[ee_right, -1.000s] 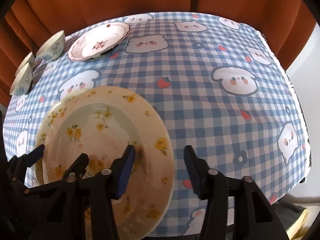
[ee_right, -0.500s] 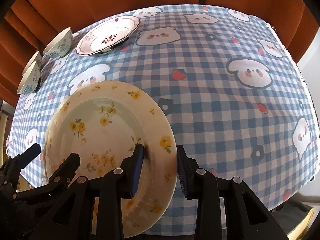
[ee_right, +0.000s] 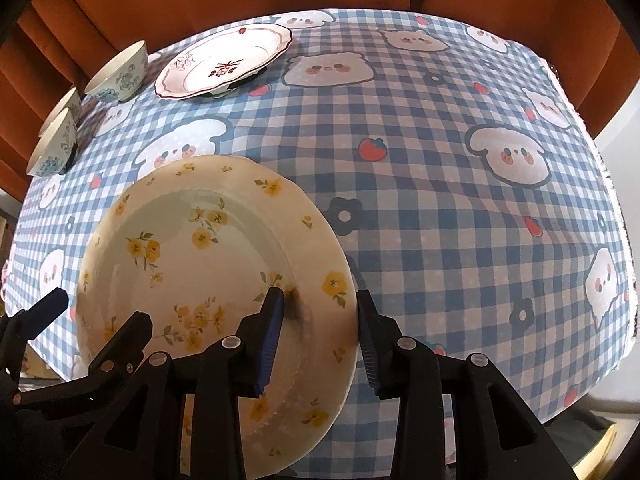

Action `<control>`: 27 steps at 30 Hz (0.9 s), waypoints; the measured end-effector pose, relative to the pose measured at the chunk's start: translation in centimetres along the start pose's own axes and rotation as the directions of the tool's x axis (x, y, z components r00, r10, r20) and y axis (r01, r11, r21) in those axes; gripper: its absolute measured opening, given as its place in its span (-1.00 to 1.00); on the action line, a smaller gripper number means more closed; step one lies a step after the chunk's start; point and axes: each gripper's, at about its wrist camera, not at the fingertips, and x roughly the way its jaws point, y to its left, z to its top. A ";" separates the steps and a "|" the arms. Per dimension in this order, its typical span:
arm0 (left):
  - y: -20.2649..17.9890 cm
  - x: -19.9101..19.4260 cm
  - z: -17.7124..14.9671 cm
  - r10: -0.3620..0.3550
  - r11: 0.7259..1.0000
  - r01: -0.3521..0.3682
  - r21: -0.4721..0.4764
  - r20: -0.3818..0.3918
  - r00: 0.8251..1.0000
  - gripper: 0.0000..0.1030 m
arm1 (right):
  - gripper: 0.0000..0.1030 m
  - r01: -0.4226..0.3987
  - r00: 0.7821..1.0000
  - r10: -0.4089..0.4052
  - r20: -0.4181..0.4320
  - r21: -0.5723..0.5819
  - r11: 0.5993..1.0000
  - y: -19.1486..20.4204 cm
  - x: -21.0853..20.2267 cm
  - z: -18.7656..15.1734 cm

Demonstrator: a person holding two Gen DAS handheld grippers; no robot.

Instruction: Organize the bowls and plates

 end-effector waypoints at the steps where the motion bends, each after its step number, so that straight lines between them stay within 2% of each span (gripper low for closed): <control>1: 0.1 0.1 0.0 0.002 1.000 -0.002 -0.003 -0.004 1.000 0.81 | -0.21 0.008 1.000 -0.008 0.000 -0.003 1.000 0.1 0.0 0.0; 9: 1.6 0.6 0.3 0.004 1.000 -0.004 -0.005 -0.009 1.000 0.81 | 0.01 0.075 0.997 -0.075 -0.006 -0.028 0.997 1.4 0.4 -0.1; 13: 3.2 0.6 0.7 -0.019 1.000 0.019 -0.019 -0.008 1.000 0.81 | 0.28 0.090 0.996 -0.090 0.001 -0.014 0.996 2.1 -0.1 -0.2; 16: 4.2 0.1 1.2 -0.036 0.999 0.037 -0.015 0.007 0.999 0.81 | 0.38 0.109 0.994 -0.109 0.018 0.000 0.994 2.8 -0.9 -0.1; 27: 9.3 -2.5 5.8 -0.093 0.996 0.093 0.009 0.108 0.990 0.81 | 0.38 0.093 0.989 -0.101 0.107 0.075 0.993 7.0 -4.4 2.5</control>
